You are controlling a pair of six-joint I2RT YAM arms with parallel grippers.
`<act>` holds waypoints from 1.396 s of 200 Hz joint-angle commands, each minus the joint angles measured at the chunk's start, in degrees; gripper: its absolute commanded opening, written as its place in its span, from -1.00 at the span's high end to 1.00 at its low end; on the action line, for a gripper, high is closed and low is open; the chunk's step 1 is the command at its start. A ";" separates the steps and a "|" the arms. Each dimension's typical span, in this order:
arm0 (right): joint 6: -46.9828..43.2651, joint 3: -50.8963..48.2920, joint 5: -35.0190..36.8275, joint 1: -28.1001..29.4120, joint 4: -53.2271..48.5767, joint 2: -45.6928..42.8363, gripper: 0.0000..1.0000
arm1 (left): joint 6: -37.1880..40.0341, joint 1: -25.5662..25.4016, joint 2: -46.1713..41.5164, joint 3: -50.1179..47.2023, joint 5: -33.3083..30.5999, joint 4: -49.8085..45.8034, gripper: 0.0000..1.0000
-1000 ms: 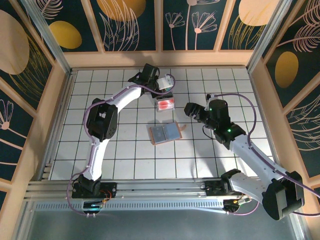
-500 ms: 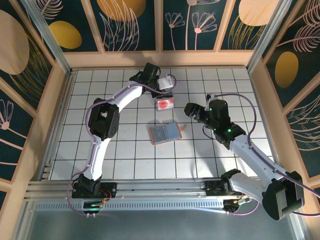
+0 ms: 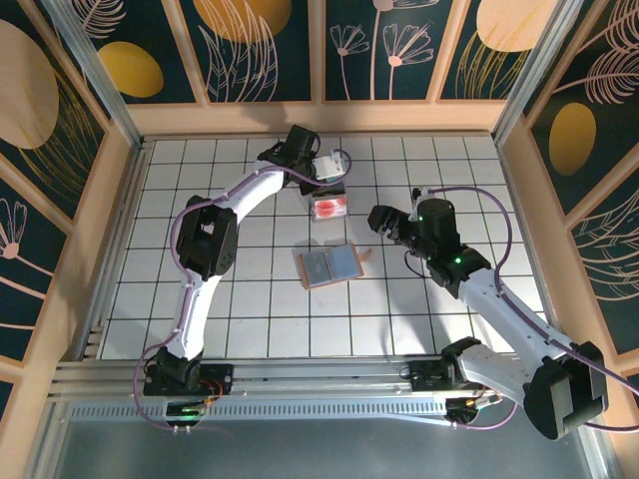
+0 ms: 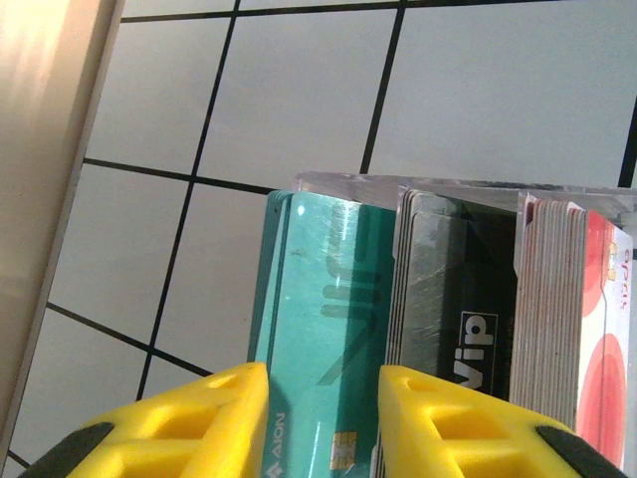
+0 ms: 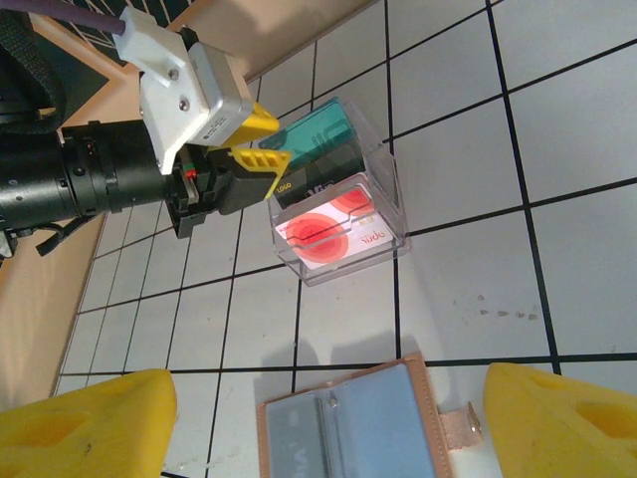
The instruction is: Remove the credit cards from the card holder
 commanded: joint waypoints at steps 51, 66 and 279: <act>-0.68 1.23 -0.80 -0.57 0.24 0.10 -0.49 | -2.92 0.17 -4.91 -0.22 1.90 -1.29 0.34; -0.87 1.35 -0.90 -0.57 -0.40 0.76 -0.40 | -4.88 0.21 -8.40 -3.75 1.58 1.17 0.32; -12.47 24.09 11.05 24.76 -19.85 36.59 0.00 | -74.26 0.23 -71.00 -77.12 -33.40 29.96 -0.98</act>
